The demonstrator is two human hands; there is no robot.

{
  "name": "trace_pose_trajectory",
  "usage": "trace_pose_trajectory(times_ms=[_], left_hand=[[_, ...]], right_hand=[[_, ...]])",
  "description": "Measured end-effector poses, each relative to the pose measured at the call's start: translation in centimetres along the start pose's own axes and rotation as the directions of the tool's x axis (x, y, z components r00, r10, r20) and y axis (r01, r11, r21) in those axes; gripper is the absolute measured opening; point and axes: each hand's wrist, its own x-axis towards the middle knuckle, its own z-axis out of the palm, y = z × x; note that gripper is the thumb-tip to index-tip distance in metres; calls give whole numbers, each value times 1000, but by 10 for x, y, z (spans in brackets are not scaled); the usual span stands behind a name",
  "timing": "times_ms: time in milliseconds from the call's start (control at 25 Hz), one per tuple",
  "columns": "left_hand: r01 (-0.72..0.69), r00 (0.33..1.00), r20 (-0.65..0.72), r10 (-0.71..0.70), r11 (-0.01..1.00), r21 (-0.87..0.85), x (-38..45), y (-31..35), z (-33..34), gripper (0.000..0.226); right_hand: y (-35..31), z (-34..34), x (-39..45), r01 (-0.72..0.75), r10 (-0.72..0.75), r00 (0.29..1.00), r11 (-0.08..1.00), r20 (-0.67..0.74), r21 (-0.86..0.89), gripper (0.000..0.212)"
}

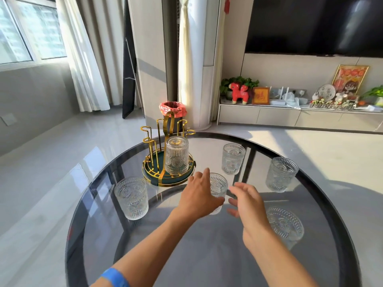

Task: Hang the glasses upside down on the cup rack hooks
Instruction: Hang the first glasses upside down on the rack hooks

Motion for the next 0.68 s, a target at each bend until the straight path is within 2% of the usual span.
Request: trace_pose_trajectory(times_ms=[120,240,360,440,520,600,680], left_hand=[[10,999,-49,-14,997,-73,-5,0,-8,85],[-242,952,-230,201,957,-163,-18,-7,-24,79],[-480,840,-361,405,865,-147,-24,-13,-47,75],[-547,805,-345,483,829,-115,-20,-16,-64,76],[-560,808,-279,519,824,-88,-8,-24,-85,69],[-515,823,-312,475,856,-55,13,-35,-110,50],[-426,833,-407,376,904,-37,43,-48,-135,41]], right_hand=[[-6,9,-4,-149,147,987,988,62,31,17],[-15,9,-2,-414,381,893,904,240,107,40],[-29,17,12,-491,389,818,856,423,162,51],[-43,28,23,-456,327,821,868,468,194,50],[-60,39,38,-349,248,872,919,423,182,47],[-77,50,55,-171,119,946,974,302,150,46],[-95,61,73,85,-100,979,992,175,92,46]])
